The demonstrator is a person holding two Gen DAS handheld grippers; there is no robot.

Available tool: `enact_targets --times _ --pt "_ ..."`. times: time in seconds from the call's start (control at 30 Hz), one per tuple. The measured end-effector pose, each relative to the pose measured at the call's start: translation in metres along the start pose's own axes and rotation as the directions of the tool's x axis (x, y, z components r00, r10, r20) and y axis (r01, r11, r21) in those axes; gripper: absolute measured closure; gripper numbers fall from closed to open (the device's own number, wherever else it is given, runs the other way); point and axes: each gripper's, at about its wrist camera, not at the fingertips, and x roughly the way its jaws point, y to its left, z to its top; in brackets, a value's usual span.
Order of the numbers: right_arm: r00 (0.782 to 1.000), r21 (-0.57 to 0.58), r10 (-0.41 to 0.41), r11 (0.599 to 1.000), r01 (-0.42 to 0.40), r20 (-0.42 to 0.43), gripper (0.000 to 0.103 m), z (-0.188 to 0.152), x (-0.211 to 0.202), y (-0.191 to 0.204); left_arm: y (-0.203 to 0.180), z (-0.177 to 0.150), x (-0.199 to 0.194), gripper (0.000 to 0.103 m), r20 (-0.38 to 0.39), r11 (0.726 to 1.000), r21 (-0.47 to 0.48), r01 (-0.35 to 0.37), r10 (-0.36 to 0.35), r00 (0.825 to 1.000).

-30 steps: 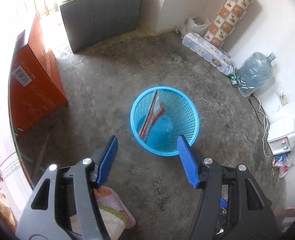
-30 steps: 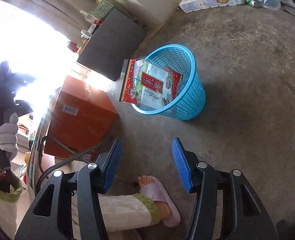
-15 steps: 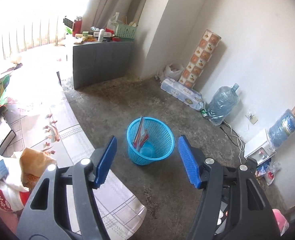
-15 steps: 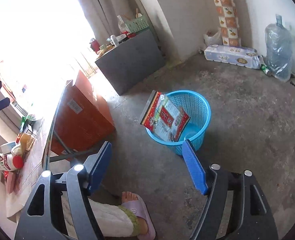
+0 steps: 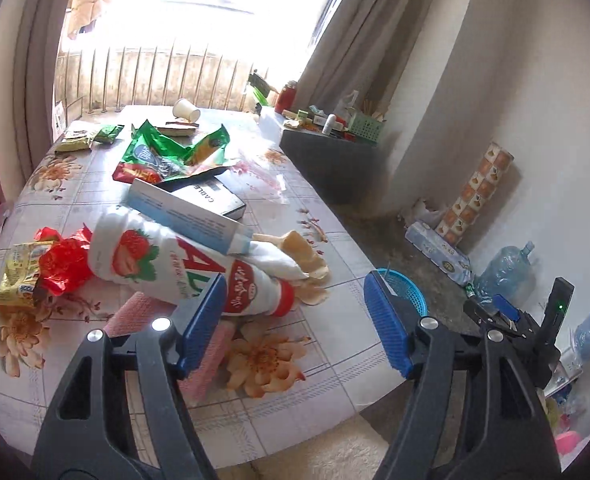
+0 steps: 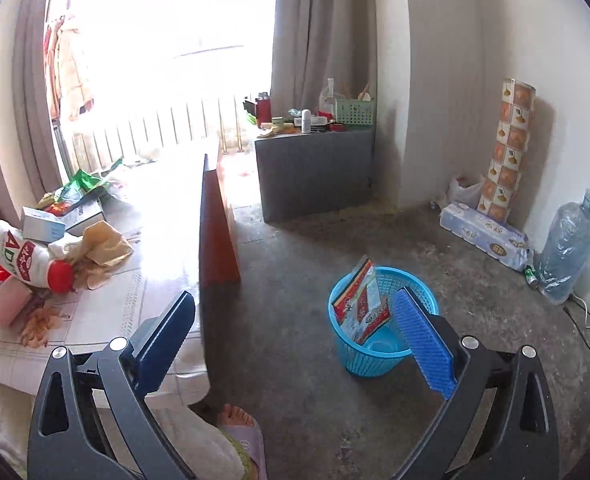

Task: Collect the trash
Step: 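Move both tools back over the table, then grasp the yellow snack bag with the left tool while the right tool grasps the white card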

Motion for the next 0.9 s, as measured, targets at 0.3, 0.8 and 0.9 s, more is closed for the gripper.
enact_targets --times 0.3,0.8,0.9 --pt "0.921 -0.071 0.387 0.918 -0.39 -0.048 0.007 0.034 -0.001 0.109 0.142 -0.011 -0.041 0.035 0.028 0.939 -0.213 -0.268 0.281 0.959" --pt "0.784 -0.201 0.596 0.758 -0.621 -0.175 0.007 0.055 0.001 0.217 0.197 -0.011 0.035 0.045 -0.146 0.845 0.112 -0.523 0.534 0.833" --pt "0.772 -0.246 0.595 0.732 -0.635 -0.222 0.007 0.058 0.007 0.232 0.205 -0.014 0.044 0.056 -0.177 0.844 0.101 -0.526 0.536 0.826"
